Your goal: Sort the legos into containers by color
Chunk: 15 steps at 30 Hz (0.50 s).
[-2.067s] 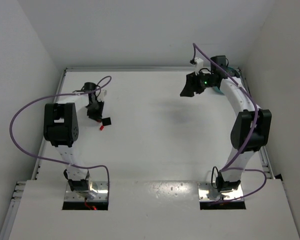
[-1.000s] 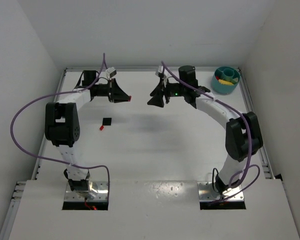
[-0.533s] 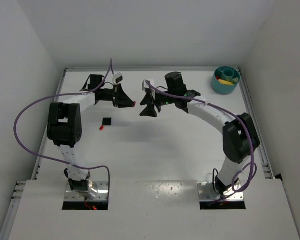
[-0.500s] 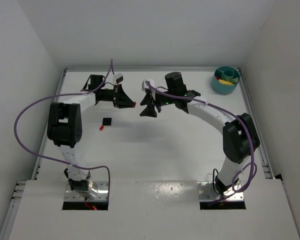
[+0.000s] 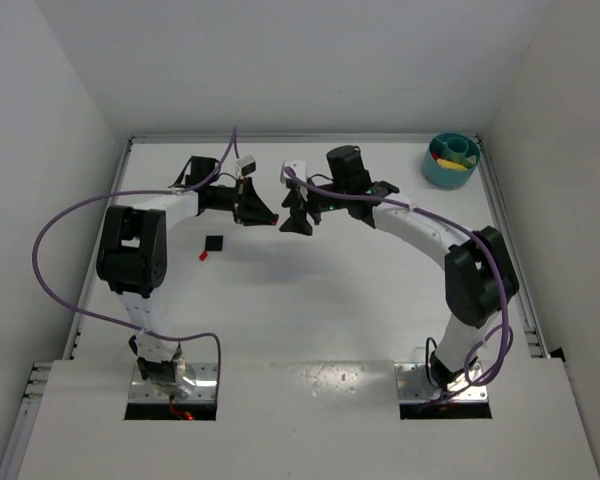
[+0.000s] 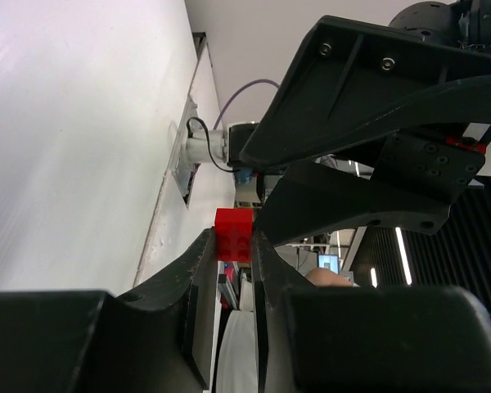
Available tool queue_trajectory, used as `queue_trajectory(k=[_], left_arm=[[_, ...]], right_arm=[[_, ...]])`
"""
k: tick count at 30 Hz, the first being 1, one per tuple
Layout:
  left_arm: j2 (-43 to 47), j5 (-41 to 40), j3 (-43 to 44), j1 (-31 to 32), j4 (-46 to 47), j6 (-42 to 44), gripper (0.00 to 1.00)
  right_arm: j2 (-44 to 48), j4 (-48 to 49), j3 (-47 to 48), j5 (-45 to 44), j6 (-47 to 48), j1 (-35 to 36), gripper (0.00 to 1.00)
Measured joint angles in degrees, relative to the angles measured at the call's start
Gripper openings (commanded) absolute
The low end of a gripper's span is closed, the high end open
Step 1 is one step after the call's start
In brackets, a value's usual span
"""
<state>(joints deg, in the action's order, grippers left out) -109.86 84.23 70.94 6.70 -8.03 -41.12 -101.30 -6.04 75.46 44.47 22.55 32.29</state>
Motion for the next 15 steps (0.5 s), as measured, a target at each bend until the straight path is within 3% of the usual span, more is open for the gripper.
queue_trajectory(k=[15], left_arm=[[0.6,0.0,0.0,1.1,0.0,0.1,0.04]], right_arm=[[0.0,0.0,0.0,-0.7,-0.2,1.3,0.54]])
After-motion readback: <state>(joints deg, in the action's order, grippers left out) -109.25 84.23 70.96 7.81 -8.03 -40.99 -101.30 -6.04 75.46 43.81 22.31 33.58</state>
